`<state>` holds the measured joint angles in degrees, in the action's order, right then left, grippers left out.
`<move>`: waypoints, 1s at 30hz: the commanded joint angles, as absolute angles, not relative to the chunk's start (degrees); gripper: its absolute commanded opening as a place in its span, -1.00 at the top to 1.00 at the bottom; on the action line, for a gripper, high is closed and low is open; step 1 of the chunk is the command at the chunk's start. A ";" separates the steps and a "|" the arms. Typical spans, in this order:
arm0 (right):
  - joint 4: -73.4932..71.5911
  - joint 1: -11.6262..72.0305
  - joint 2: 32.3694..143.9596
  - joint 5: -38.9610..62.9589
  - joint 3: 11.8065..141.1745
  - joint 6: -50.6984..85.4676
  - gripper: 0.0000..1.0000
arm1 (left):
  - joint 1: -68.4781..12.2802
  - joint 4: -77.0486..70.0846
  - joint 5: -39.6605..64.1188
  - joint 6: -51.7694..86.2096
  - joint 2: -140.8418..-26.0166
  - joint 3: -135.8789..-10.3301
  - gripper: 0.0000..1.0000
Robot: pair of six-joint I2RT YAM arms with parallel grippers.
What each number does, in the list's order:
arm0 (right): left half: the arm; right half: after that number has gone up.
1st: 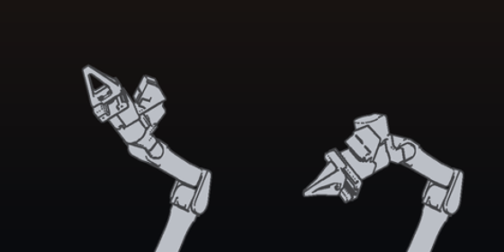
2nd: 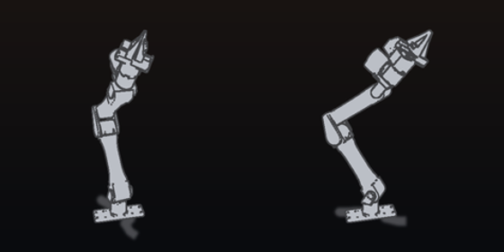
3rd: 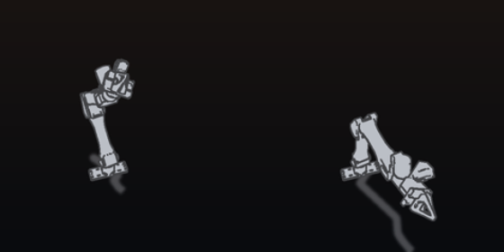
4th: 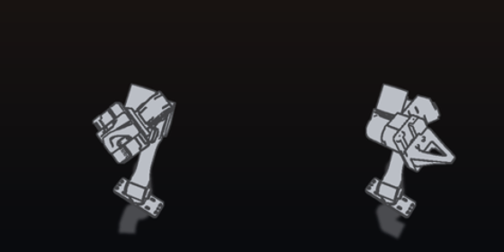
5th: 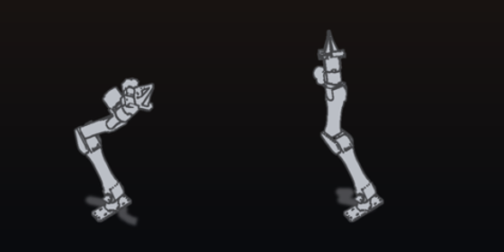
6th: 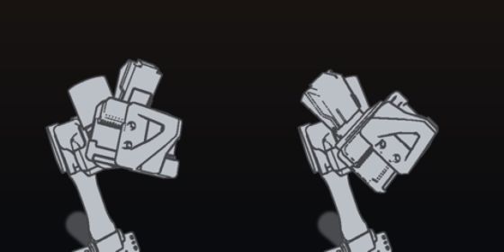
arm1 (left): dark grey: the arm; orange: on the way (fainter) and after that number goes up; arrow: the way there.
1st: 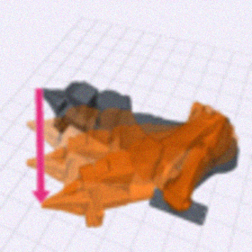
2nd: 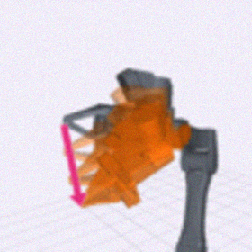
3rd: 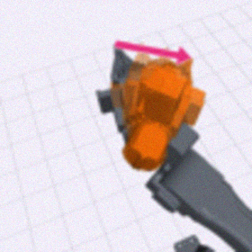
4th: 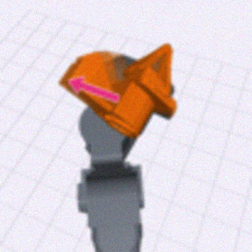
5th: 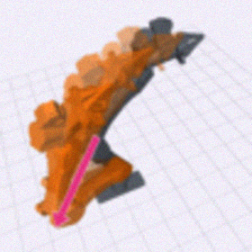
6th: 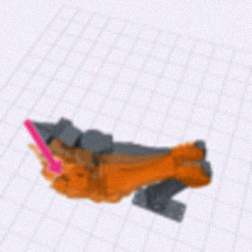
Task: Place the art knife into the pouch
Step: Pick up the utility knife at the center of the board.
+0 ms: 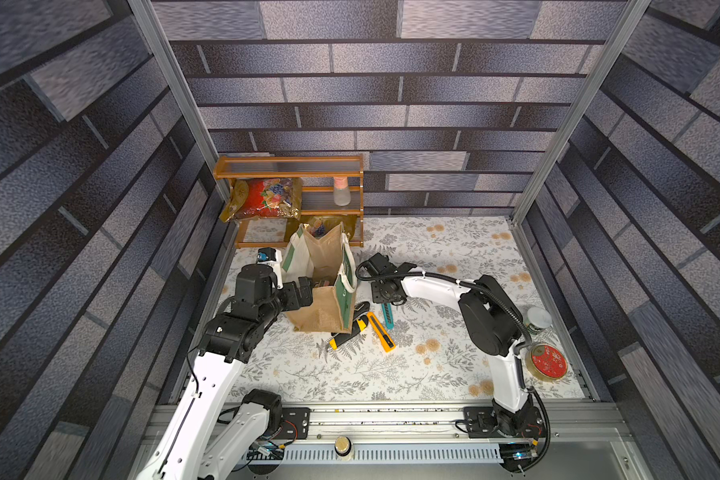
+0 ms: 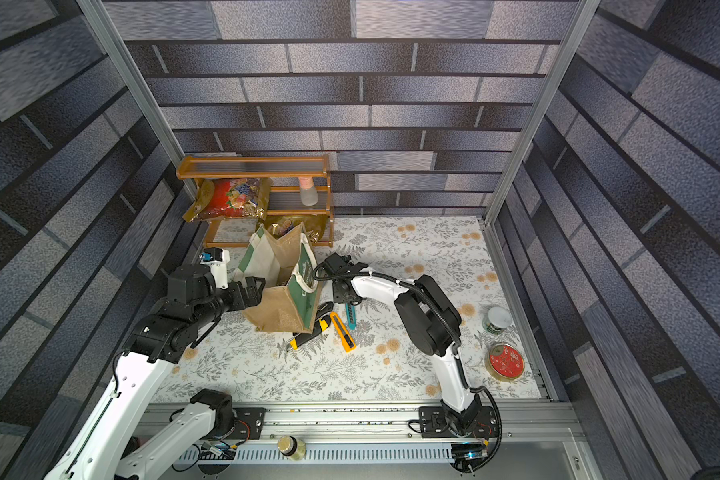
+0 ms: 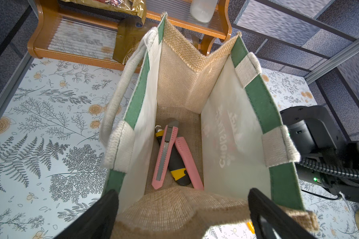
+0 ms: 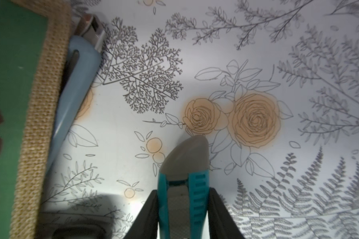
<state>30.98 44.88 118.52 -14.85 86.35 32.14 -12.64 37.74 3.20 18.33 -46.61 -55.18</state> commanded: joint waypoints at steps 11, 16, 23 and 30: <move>32.36 45.07 108.61 -17.19 89.87 32.93 0.55 | -10.91 38.53 4.12 17.71 -48.07 -56.14 -1.00; 36.18 45.09 107.86 -18.59 97.00 29.65 0.55 | -8.64 39.75 6.62 17.51 -49.78 -57.81 -1.00; 39.45 45.08 109.06 -13.56 109.86 27.02 0.56 | -6.28 39.68 7.61 16.83 -50.20 -59.17 -1.00; 41.03 45.35 112.90 -7.68 122.74 26.92 0.57 | -5.71 39.47 7.62 16.71 -50.32 -59.59 -1.00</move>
<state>38.35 44.91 110.83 -11.18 117.71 27.75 -6.13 38.68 7.27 18.13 -50.11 -57.54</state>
